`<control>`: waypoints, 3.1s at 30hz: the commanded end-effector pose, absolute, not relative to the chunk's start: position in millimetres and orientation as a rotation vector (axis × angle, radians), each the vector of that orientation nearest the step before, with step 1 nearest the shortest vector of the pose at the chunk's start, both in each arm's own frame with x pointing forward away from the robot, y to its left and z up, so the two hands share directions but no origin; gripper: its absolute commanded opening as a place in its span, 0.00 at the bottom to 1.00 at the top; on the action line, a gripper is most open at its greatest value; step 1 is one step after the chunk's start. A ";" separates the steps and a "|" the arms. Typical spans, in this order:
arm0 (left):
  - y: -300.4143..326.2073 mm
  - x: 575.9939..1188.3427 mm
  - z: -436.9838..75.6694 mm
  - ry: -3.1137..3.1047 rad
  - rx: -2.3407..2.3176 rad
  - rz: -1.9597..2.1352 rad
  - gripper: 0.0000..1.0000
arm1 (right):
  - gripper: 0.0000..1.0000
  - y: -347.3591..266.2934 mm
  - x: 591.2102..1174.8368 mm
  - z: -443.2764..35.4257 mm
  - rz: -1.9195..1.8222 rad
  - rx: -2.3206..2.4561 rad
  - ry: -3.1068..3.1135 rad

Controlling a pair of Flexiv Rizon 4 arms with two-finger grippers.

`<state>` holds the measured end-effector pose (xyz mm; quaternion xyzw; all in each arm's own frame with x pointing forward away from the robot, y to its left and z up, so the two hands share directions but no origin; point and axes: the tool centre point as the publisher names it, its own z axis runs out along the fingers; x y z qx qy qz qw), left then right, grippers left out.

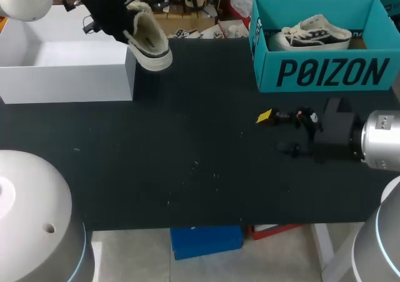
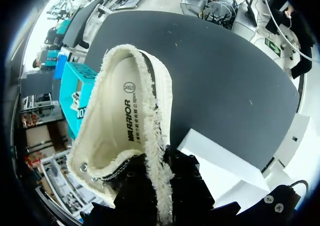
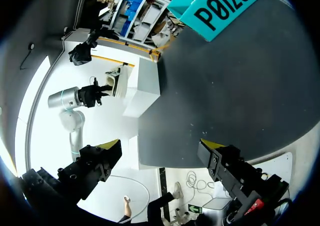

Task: Take the shoe out of the shoebox, open the shoe tongue, remove and reinsert the insole, then place the shoe into the shoebox

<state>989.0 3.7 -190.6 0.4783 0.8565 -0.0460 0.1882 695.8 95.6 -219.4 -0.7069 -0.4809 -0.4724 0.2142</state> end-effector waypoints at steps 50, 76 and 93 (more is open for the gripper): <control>239.3 1049.7 -226.2 2.725 0.583 -0.052 0.00 | 1.00 95.2 695.0 -218.7 -1.308 -1.962 -1.335; 242.3 1051.7 -226.7 2.739 0.567 -0.055 0.00 | 1.00 95.2 695.0 -218.7 -1.308 -1.962 -1.335; 233.1 1051.7 -247.5 2.844 0.366 0.004 0.00 | 1.00 95.2 695.0 -218.7 -1.308 -1.962 -1.335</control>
